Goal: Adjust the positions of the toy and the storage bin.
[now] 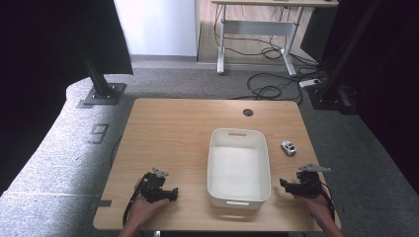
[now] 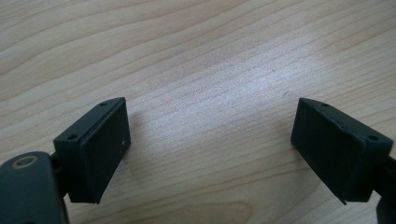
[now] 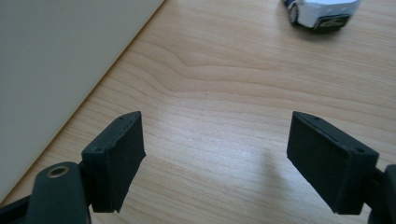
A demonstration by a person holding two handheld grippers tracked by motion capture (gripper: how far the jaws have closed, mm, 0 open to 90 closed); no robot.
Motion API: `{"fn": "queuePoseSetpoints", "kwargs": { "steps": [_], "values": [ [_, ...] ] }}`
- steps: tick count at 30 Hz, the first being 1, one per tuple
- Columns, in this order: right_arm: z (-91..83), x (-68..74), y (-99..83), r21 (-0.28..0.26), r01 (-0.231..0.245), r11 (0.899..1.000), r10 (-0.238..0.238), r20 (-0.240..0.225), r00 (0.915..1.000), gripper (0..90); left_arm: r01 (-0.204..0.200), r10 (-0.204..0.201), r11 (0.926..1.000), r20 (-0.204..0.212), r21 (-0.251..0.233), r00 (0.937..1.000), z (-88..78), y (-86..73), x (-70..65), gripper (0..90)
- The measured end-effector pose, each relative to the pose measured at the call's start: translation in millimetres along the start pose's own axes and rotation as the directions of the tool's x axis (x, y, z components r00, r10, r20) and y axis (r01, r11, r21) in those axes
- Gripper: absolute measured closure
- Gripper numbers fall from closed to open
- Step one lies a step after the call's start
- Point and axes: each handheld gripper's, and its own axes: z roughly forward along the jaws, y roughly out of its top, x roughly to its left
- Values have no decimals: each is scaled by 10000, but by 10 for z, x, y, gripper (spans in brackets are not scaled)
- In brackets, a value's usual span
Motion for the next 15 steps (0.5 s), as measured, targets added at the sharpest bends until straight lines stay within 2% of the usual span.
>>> {"fn": "queuePoseSetpoints", "kwargs": {
  "steps": [1,3,6,12,15],
  "values": [
    [-51,-35,-20,-94,-186,9998,187,15,9998,190,-206,207,9998,-32,63,9998,-11,1,-20,135],
    [-91,-58,-42,-148,-336,9993,337,27,9994,192,-376,376,9993,-3,90,9993,-22,-8,-38,135],
    [-124,-46,-56,-225,-393,9990,394,47,9992,194,-607,606,9981,57,108,9981,-35,-19,-45,136],
    [-107,18,-63,-127,-84,9999,85,77,9999,194,-547,539,9983,379,209,9978,-21,-8,1,131],
    [-101,10,-72,-60,-155,9999,155,101,9998,195,-610,598,9979,489,232,9970,-14,-1,19,124]
  ]
}}
